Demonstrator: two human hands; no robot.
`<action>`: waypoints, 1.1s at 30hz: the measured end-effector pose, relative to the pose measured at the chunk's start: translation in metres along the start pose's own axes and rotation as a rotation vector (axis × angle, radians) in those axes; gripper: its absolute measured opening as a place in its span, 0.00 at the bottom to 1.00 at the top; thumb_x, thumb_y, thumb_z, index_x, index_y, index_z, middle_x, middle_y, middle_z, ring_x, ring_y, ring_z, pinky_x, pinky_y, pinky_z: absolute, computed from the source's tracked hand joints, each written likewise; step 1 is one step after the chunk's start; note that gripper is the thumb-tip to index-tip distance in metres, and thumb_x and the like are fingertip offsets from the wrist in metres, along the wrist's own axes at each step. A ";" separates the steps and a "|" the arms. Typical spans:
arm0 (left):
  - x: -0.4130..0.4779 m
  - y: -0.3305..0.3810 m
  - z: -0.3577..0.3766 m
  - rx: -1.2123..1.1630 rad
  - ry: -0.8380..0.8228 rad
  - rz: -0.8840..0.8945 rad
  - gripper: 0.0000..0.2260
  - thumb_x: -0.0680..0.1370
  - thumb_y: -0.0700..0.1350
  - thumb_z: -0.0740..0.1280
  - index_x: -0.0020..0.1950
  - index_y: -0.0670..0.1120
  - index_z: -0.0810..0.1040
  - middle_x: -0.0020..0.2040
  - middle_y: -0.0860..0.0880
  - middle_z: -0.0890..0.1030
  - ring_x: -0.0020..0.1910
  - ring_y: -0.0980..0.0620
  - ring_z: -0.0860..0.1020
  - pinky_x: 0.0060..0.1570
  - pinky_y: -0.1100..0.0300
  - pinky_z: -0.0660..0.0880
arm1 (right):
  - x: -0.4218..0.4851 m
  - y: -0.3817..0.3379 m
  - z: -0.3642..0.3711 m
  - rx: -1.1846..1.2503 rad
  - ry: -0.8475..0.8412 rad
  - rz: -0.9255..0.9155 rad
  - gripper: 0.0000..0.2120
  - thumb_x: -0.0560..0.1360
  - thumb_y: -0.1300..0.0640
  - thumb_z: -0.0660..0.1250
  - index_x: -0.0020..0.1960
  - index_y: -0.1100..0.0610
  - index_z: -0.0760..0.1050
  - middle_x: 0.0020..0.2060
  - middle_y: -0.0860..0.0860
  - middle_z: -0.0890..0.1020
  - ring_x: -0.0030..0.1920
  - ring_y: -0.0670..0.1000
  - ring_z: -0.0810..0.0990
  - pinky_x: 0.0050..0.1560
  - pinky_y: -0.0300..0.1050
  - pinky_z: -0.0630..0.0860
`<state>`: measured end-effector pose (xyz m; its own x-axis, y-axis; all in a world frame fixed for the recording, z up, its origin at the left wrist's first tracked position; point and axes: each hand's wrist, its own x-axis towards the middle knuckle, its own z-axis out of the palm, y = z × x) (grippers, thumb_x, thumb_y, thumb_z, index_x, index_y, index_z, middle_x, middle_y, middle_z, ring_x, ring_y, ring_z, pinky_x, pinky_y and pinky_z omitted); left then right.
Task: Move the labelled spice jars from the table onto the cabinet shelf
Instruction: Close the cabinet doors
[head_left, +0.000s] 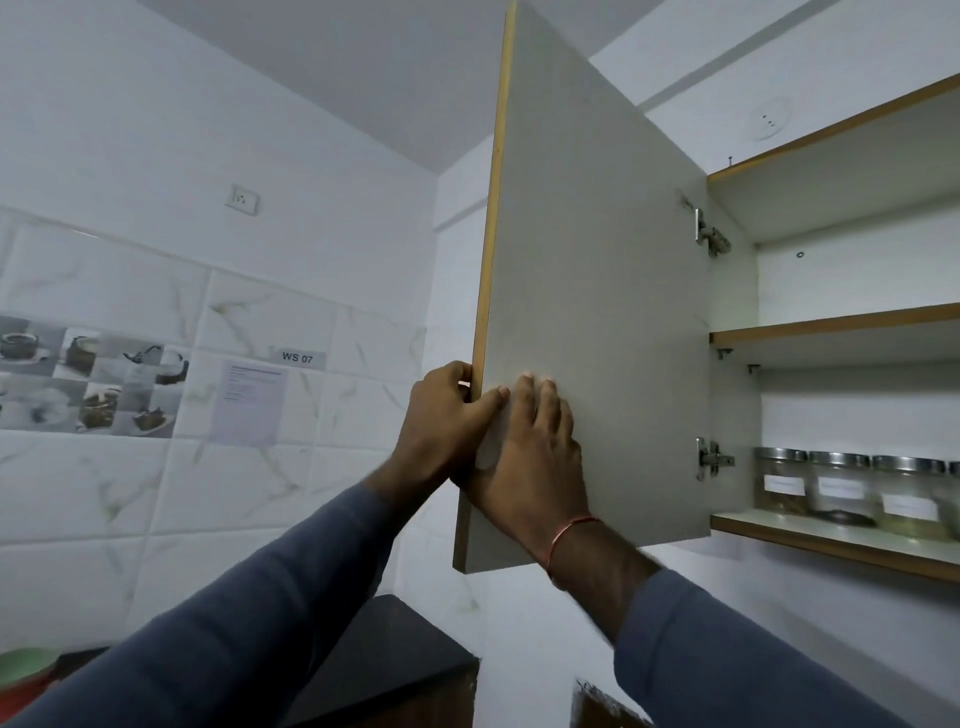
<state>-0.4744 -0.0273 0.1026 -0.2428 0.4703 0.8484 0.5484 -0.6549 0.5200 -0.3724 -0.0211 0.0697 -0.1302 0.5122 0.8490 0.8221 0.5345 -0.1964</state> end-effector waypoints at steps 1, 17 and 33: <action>-0.007 0.004 0.002 -0.035 0.029 0.021 0.12 0.75 0.48 0.71 0.53 0.42 0.81 0.45 0.46 0.85 0.42 0.50 0.84 0.46 0.49 0.82 | -0.004 -0.001 -0.004 0.020 -0.002 0.010 0.52 0.68 0.39 0.68 0.78 0.56 0.41 0.78 0.57 0.47 0.78 0.59 0.48 0.73 0.55 0.59; -0.087 0.131 0.116 -0.824 -0.374 0.224 0.24 0.76 0.45 0.70 0.71 0.54 0.72 0.64 0.58 0.79 0.61 0.60 0.77 0.57 0.61 0.76 | -0.095 0.101 -0.169 0.323 0.174 -0.013 0.29 0.72 0.57 0.65 0.72 0.45 0.65 0.40 0.41 0.79 0.39 0.39 0.79 0.36 0.32 0.75; -0.129 0.237 0.357 -0.228 -0.310 0.525 0.36 0.75 0.66 0.50 0.79 0.55 0.44 0.80 0.49 0.40 0.78 0.50 0.40 0.75 0.47 0.42 | -0.129 0.304 -0.274 0.226 0.395 0.334 0.21 0.80 0.58 0.62 0.72 0.52 0.67 0.65 0.49 0.77 0.65 0.49 0.76 0.63 0.51 0.77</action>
<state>-0.0276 -0.0321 0.0809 0.2727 0.1800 0.9451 0.3393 -0.9372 0.0805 0.0464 -0.1085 0.0348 0.3699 0.4111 0.8331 0.6384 0.5390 -0.5494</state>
